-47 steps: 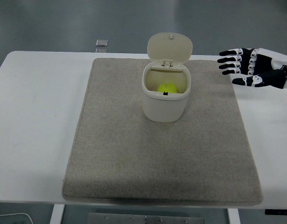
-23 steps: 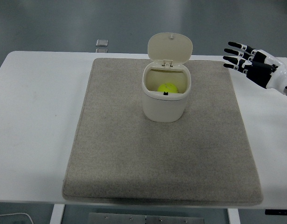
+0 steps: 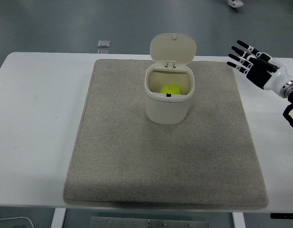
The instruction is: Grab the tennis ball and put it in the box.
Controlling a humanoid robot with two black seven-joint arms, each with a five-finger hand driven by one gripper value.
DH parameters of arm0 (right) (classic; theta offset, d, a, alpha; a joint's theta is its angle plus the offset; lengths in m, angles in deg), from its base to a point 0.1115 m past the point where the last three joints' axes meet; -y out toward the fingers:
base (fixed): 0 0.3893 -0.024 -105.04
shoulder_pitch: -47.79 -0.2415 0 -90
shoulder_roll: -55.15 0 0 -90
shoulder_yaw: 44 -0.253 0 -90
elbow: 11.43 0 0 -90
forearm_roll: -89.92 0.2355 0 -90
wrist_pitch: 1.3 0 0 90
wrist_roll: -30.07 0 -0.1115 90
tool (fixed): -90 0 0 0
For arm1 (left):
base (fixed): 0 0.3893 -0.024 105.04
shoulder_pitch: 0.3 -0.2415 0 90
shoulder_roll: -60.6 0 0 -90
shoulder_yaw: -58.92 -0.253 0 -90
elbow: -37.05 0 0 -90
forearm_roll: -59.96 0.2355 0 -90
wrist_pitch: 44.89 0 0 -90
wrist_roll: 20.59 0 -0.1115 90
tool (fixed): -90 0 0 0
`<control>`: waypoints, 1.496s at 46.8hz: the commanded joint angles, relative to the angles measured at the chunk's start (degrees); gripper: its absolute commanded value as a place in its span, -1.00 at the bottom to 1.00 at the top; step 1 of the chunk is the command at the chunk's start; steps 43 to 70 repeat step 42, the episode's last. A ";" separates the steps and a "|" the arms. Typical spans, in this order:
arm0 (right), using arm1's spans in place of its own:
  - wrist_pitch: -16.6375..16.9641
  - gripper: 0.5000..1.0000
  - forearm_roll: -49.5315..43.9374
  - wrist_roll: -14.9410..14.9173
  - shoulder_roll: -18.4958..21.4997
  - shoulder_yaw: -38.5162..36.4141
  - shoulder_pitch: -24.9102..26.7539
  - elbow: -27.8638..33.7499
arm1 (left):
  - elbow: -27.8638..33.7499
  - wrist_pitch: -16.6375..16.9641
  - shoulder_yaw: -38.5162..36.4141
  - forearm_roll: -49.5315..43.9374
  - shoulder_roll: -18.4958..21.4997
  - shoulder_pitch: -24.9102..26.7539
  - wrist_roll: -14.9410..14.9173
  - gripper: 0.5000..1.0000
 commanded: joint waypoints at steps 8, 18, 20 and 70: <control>-2.32 0.42 1.69 0.00 1.76 0.00 0.40 -0.01 | 0.00 0.00 0.04 0.00 0.00 0.01 0.00 0.97; -2.15 0.66 0.46 -0.62 1.94 0.17 0.31 -0.01 | 0.00 0.00 -0.04 0.00 0.00 0.01 0.00 0.97; -2.06 0.66 0.55 -0.62 1.85 0.08 0.31 -0.01 | 0.00 0.00 -0.04 0.00 0.00 0.01 0.00 0.97; -2.14 0.66 0.64 -0.79 1.67 -2.20 -0.04 -0.10 | 0.00 0.00 0.04 0.00 0.00 0.01 0.00 0.97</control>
